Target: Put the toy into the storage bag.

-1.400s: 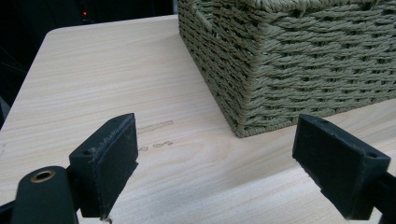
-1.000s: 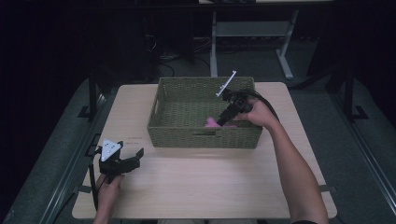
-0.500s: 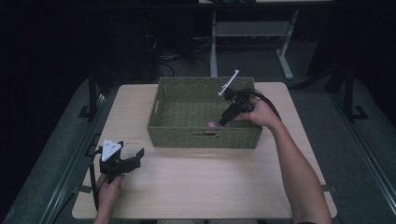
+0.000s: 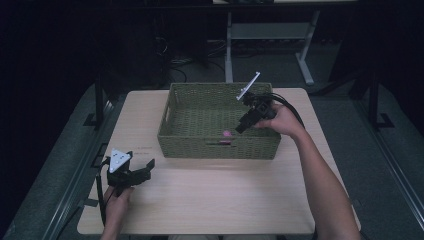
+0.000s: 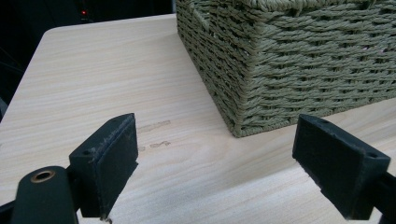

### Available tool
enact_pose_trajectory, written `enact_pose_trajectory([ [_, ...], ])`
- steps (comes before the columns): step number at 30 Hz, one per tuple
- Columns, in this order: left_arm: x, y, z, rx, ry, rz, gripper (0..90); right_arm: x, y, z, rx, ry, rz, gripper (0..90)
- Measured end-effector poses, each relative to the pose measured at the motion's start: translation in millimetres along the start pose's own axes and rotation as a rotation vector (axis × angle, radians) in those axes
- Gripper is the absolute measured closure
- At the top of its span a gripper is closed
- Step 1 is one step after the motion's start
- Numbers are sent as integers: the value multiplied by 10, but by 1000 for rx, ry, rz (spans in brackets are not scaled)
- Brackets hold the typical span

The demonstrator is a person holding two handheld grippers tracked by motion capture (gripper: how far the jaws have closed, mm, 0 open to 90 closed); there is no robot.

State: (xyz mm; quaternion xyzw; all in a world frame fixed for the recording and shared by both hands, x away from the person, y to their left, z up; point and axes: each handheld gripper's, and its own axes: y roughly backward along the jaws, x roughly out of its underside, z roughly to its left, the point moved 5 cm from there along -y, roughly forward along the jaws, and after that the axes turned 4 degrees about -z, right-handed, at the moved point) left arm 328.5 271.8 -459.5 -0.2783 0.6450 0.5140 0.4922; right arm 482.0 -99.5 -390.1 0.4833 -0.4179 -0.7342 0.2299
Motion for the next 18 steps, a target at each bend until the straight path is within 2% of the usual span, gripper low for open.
enact_pose_trajectory([
  [18,-2,5,3,-2,1,-3,137,25,256,130,28,-9,-34,363],
])
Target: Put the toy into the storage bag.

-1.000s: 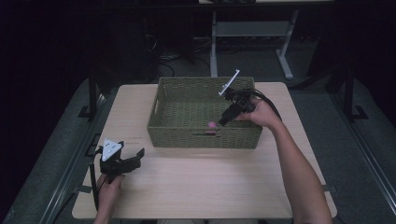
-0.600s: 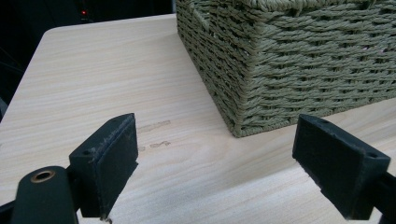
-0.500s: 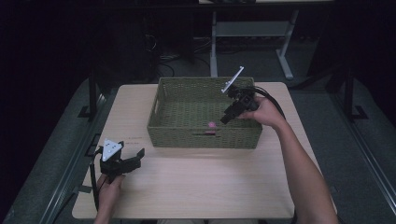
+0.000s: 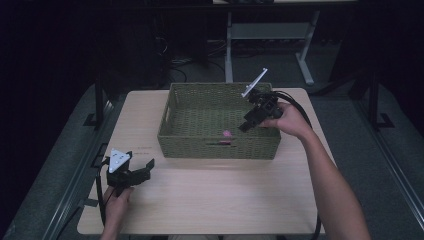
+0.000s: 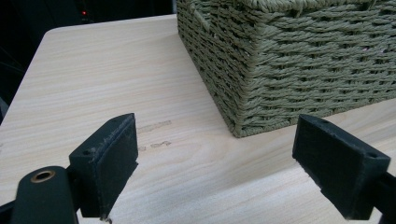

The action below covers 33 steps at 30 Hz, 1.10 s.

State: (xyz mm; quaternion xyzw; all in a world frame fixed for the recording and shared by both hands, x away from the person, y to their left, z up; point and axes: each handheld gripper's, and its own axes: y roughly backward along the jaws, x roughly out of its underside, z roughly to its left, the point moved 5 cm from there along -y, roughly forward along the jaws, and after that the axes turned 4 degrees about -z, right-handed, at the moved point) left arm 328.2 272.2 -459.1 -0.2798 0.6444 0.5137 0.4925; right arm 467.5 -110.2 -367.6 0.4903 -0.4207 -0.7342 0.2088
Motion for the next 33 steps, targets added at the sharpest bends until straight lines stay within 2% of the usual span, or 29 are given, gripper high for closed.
enact_pose_trajectory([
  [7,-1,-8,-17,2,-1,3,137,36,119,85,4,3,-30,342],
  [10,0,-9,-20,2,-2,6,137,58,150,111,19,12,-29,341],
  [22,-2,-17,-25,0,-4,3,137,138,256,279,18,34,-50,321],
  [33,-2,-17,-32,0,-7,4,137,315,385,417,28,28,-73,306],
])
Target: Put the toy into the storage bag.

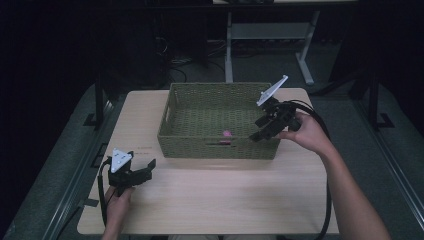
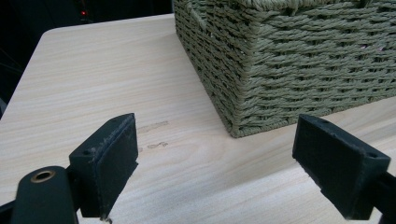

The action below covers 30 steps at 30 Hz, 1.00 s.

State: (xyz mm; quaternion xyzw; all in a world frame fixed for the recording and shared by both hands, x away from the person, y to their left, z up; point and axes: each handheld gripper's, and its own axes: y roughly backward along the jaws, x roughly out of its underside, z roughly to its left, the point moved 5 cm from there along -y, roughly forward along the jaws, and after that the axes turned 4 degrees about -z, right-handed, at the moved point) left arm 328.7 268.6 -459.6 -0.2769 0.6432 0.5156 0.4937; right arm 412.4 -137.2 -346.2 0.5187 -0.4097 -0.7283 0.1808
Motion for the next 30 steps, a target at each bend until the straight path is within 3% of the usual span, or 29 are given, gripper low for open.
enact_pose_trajectory([
  [17,0,3,-2,0,-7,-2,137,215,113,147,12,2,-31,300],
  [30,3,5,-13,1,-8,1,137,477,69,242,11,-9,-18,291],
])
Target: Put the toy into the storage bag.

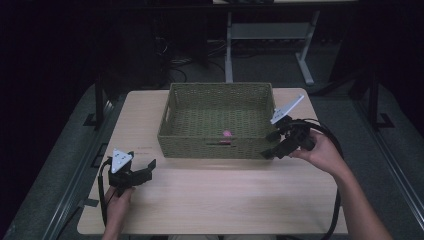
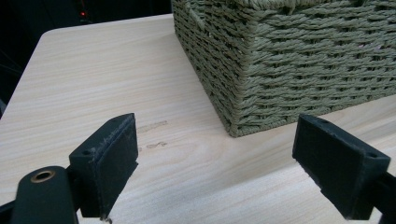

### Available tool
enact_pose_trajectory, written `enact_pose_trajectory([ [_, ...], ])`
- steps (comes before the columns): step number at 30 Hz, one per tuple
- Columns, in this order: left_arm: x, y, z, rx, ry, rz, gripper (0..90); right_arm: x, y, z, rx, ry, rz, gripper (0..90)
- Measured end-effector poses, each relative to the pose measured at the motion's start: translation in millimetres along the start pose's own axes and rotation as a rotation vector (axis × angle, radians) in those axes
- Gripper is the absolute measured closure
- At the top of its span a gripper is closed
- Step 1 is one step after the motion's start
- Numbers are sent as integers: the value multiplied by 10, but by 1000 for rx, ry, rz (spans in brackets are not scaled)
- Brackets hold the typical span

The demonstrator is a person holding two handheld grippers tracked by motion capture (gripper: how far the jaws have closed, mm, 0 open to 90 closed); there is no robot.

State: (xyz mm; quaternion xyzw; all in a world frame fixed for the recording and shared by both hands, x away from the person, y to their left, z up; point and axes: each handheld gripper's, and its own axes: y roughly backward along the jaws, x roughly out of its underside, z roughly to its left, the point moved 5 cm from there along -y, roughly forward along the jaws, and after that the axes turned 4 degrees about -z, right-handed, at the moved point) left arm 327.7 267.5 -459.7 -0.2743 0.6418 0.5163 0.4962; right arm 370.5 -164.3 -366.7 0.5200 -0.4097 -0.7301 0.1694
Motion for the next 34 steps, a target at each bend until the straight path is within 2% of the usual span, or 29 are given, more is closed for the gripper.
enact_pose_trajectory([
  [9,0,4,-2,2,-2,1,137,168,-54,49,-2,-7,7,290],
  [26,-3,8,-25,8,-9,-3,137,595,-169,135,5,-48,7,291],
  [32,-3,0,-35,9,-10,-2,137,699,-202,219,19,-62,-2,282],
  [34,-10,-1,-41,11,-6,-7,137,775,-235,307,46,-46,0,273],
])
